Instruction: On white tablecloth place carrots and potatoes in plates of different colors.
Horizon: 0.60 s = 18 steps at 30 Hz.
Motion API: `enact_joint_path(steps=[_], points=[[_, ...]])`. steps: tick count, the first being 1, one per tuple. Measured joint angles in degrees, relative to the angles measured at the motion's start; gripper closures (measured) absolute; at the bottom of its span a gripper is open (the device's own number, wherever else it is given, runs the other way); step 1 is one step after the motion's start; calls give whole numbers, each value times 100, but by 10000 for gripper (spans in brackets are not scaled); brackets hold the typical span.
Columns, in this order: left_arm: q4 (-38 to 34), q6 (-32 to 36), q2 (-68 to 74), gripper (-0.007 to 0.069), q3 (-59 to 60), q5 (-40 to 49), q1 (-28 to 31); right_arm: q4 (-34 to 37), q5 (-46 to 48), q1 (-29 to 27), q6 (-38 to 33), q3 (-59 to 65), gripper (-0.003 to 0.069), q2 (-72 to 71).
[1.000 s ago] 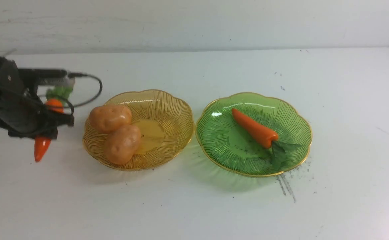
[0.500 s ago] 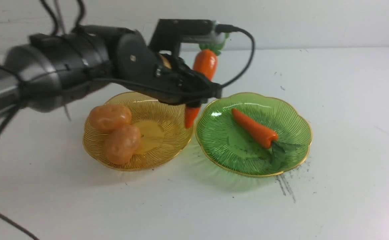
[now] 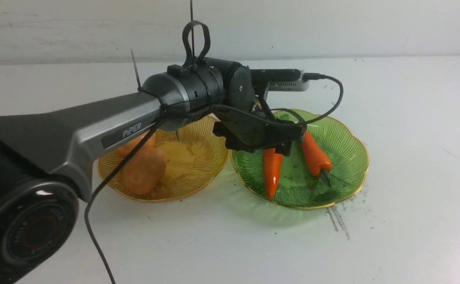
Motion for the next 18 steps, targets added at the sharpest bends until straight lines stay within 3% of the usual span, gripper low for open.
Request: enact_joint_path(steps=[3, 5, 7, 12, 14, 18], points=[[5, 43, 0, 30, -340, 423, 0, -28, 0, 0, -68, 0, 676, 0], [12, 104, 0, 81, -819, 1043, 7, -179, 0, 0, -104, 0, 676, 0], [45, 189, 0, 183, -1281, 1632, 11, -360, 0, 0, -65, 0, 676, -19], [598, 469, -255, 569, -2027, 2729, 18, -963, -452, 0, 424, 147, 676, -511], [845, 476, -502, 608, -2002, 2796, 17, -1225, -786, 0, 693, 335, 676, -851], [950, 451, -1190, 628, -1547, 2814, 17, -2388, -2169, 0, 1730, 1273, 676, -2174]])
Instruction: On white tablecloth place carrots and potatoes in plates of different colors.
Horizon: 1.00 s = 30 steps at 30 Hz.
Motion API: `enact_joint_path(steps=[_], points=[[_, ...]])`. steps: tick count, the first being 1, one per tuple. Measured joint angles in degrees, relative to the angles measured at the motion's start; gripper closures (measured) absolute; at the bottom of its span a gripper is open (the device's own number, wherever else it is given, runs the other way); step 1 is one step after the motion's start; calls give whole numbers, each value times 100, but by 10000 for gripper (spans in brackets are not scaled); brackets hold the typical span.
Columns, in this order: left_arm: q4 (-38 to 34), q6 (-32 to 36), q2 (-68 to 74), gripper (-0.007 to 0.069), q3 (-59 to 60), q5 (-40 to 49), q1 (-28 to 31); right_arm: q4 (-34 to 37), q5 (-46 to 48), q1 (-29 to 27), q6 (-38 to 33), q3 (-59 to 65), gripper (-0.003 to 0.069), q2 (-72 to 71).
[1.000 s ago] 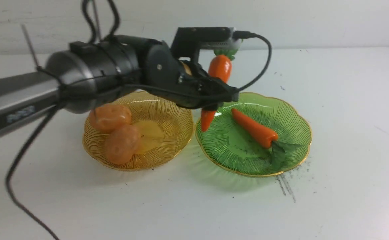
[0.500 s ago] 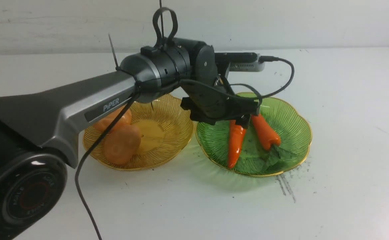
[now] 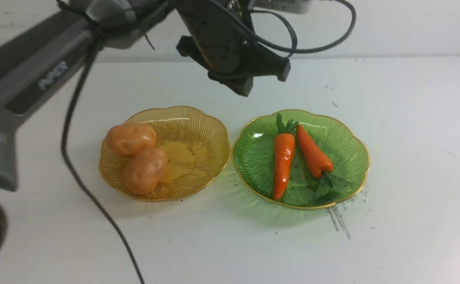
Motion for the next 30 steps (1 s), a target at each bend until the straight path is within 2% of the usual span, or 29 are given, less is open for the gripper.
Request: enact_joint_path(steps=[3, 4, 7, 11, 13, 20, 21, 24, 25, 26, 27, 28, 30], points=[[76, 1, -782, 628, 665, 37, -79, -979, -1125, 0, 939, 869, 676, -973], [78, 1, -836, 628, 665, 43, -87, -1040, -1196, 0, 1006, 928, 676, -1031], [142, -25, -1915, 628, 1736, 17, -282, -2088, -2492, 0, 2047, 1950, 676, -1851], [281, -255, -2995, 628, 2850, -382, -469, -2739, -3282, 0, 2554, 2508, 676, -2297], [546, -531, -3898, 628, 3779, -861, -533, -3175, -3778, 0, 2769, 2735, 676, -2521], [1650, -1606, -7023, 628, 6752, -2203, -539, -3506, -4157, 0, 2851, 2792, 676, -2643], [1650, -1606, -7120, 628, 6835, -2203, -539, -3505, -4157, 0, 2851, 2792, 676, -2643], [2320, -2288, -9020, 628, 8116, -3018, -539, -3521, -4168, 0, 2851, 2792, 676, -2648], [2356, -2332, -9020, 628, 8181, -3065, -539, -3521, -4167, 0, 2851, 2792, 676, -2648], [2661, -2720, -9990, 628, 8685, -3389, -539, -3521, -4167, 0, 2851, 2792, 676, -2653], [2700, -2720, -10096, 628, 8685, -3389, -539, -3521, -4167, 0, 2851, 2792, 676, -2653], [2976, -3037, -10813, 628, 9028, -3498, -539, -3521, -4159, 0, 2851, 2798, 676, -2655], [3085, -3171, -11087, 628, 9141, -3350, -550, -3521, -4133, 0, 2858, 2798, 676, -2655]])
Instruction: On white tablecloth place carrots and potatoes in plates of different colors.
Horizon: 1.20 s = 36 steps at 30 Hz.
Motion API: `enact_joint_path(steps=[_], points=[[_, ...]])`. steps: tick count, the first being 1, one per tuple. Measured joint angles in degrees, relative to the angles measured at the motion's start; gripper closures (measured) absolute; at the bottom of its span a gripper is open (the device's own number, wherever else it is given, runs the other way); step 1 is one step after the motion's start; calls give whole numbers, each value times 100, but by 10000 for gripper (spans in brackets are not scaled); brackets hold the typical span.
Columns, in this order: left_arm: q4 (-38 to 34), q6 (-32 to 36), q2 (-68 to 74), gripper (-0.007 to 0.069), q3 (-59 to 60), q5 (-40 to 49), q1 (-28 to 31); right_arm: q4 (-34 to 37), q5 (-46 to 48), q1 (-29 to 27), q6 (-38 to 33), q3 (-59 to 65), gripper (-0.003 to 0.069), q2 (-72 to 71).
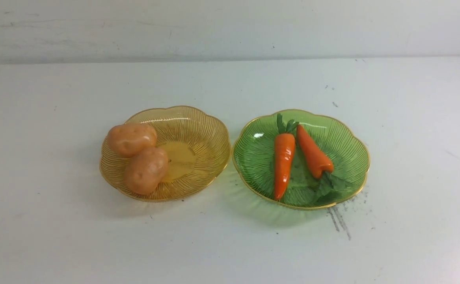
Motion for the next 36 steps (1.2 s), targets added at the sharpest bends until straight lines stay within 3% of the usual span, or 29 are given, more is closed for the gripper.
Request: enact_joint_path(steps=[3, 10, 28, 32, 36], points=[[-165, 156, -44, 628, 21, 359, -11, -19, -88, -9, 10, 4, 676, -5], [-1060, 1032, 319, 627, 53, 77, -11, -23, -133, -27, 10, 47, 676, -5], [-1317, 1474, 328, 627, 217, -231, -4, -23, -133, -47, 14, 47, 676, -5], [-1659, 2024, 270, 627, 622, -595, 378, -23, -133, -47, 14, 47, 676, -5], [-2365, 2776, 33, 627, 1277, -954, 1415, -23, -133, -47, 14, 47, 676, -5]])
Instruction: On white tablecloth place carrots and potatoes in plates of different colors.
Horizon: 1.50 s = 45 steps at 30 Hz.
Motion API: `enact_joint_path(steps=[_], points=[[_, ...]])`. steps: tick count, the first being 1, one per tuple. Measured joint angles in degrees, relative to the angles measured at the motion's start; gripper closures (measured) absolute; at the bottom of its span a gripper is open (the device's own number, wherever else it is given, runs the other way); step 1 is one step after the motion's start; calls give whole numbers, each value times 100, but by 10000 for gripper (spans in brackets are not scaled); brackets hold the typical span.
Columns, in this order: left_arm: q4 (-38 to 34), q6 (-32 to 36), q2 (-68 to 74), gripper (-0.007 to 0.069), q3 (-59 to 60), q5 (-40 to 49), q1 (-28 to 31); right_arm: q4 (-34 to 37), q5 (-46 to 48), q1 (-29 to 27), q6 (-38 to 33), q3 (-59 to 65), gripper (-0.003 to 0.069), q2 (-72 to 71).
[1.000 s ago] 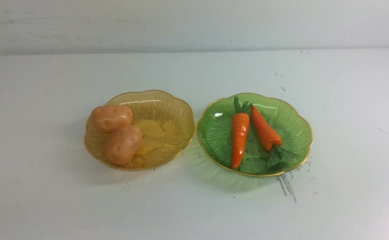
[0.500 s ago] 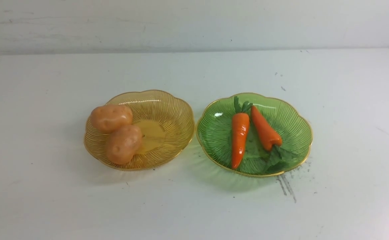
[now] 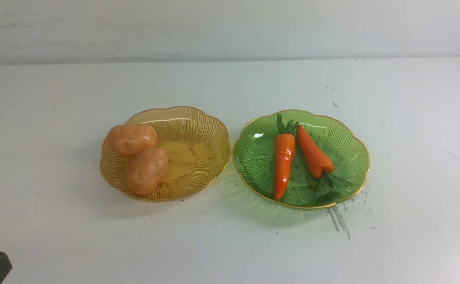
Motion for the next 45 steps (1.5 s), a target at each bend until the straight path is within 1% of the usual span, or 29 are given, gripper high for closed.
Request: enact_joint_path(steps=[3, 4, 5, 6, 7, 9, 13, 19, 45], points=[[-824, 854, -113, 627, 585, -382, 1010, 0, 0, 0, 0, 0, 676, 0], [-860, 906, -113, 627, 659, -405, 1066, 0, 0, 0, 0, 0, 676, 0], [-1136, 1358, -117, 627, 925, -529, 1497, 0, -11, -5, 0, 0, 676, 0], [-1154, 1404, -117, 627, 956, -533, 1497, 0, -11, -5, 0, 0, 676, 0], [-1257, 1722, -117, 627, 1162, -546, 1763, 0, -3, -5, 0, 0, 676, 0], [-1279, 1936, -124, 627, 1379, -541, 1951, 0, -3, -5, 0, 0, 676, 0], [-1270, 2039, -124, 627, 1611, -553, 1992, 0, -3, -5, 0, 0, 676, 0], [-1174, 2039, -124, 627, 1617, -585, 1992, 0, -3, -5, 0, 0, 676, 0], [-1165, 2039, -124, 627, 1617, -585, 1992, 0, -3, -6, 0, 0, 676, 0]])
